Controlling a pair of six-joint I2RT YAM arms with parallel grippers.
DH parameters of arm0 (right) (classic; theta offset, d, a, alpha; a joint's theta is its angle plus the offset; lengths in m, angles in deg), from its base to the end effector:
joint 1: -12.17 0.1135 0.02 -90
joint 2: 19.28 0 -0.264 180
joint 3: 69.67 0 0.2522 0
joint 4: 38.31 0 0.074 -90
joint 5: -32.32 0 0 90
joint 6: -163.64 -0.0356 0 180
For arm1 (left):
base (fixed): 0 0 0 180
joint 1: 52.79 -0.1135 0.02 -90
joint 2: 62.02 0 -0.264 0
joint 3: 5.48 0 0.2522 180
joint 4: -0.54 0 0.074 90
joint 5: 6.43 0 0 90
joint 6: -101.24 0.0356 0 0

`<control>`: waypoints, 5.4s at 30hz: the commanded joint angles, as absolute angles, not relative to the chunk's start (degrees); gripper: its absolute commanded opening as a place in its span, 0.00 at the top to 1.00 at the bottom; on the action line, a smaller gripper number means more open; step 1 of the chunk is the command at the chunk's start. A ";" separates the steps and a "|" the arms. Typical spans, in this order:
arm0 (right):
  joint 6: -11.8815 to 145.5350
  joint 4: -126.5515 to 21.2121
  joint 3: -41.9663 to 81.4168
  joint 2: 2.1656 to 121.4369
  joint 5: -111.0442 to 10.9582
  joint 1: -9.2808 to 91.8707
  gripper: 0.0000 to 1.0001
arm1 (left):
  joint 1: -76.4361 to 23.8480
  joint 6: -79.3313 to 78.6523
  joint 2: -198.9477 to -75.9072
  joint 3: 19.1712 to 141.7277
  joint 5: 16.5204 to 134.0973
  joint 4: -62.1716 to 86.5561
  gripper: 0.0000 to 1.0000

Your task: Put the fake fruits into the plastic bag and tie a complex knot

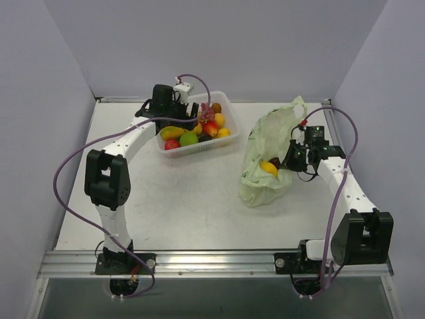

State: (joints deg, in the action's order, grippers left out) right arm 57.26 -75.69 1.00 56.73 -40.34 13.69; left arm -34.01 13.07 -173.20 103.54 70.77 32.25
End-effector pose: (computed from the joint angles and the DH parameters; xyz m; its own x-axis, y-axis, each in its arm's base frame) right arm 0.2862 0.0182 0.2729 -0.7195 0.2502 -0.6478 -0.0430 0.9150 0.4012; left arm 0.4308 -0.1548 0.2896 -0.5118 0.2069 -0.8338 0.5047 0.8578 -0.0969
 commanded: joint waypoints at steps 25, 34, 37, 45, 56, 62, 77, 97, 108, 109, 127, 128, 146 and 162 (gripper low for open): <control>58.00 -77.12 2.89 57.89 -40.81 13.57 1.00 | -30.21 34.44 -191.92 119.72 61.22 23.35 0.14; 58.17 -77.04 2.45 57.54 -40.81 13.57 1.00 | -28.89 32.87 -195.09 121.74 71.70 19.39 0.18; 57.91 -77.03 2.45 57.71 -40.55 13.57 1.00 | -29.06 30.67 -195.88 123.15 73.37 19.83 0.27; 58.00 -76.95 2.89 57.71 -40.55 13.57 1.00 | -29.15 28.38 -194.92 123.94 77.07 17.90 0.74; 57.65 -76.77 3.07 57.98 -39.75 13.66 1.00 | -29.06 27.24 -184.99 122.54 70.48 20.53 1.00; 57.56 -76.42 3.50 58.24 -39.23 13.75 1.00 | -28.54 25.58 -180.50 121.13 68.02 21.06 1.00; 56.86 -76.07 4.56 58.42 -40.19 14.01 1.00 | -15.18 11.54 -164.68 114.27 50.20 20.72 1.00; 55.98 -74.75 3.59 56.92 -42.39 13.75 1.00 | -5.33 -14.78 -171.97 105.66 43.13 1.55 1.00; 57.12 -74.75 2.98 55.87 -42.57 13.57 1.00 | -6.56 -0.81 -172.68 109.97 49.93 13.94 0.03; 57.03 -74.75 2.89 55.95 -42.31 13.57 1.00 | -7.35 0.42 -171.89 110.14 49.21 14.21 0.02; 57.29 -74.31 1.92 55.25 -41.07 13.57 1.00 | -30.11 6.87 -166.60 104.08 82.94 35.29 0.03; 57.21 -74.31 1.92 55.34 -41.07 13.57 1.00 | -30.47 6.15 -166.87 103.73 83.13 35.56 0.03; 56.94 -74.84 2.01 55.78 -40.72 13.57 1.00 | -30.73 -0.89 -175.13 101.71 84.45 40.14 0.05; 57.38 -74.84 1.48 55.43 -40.90 13.57 1.00 | -30.91 -4.05 -182.52 108.03 81.47 41.98 0.13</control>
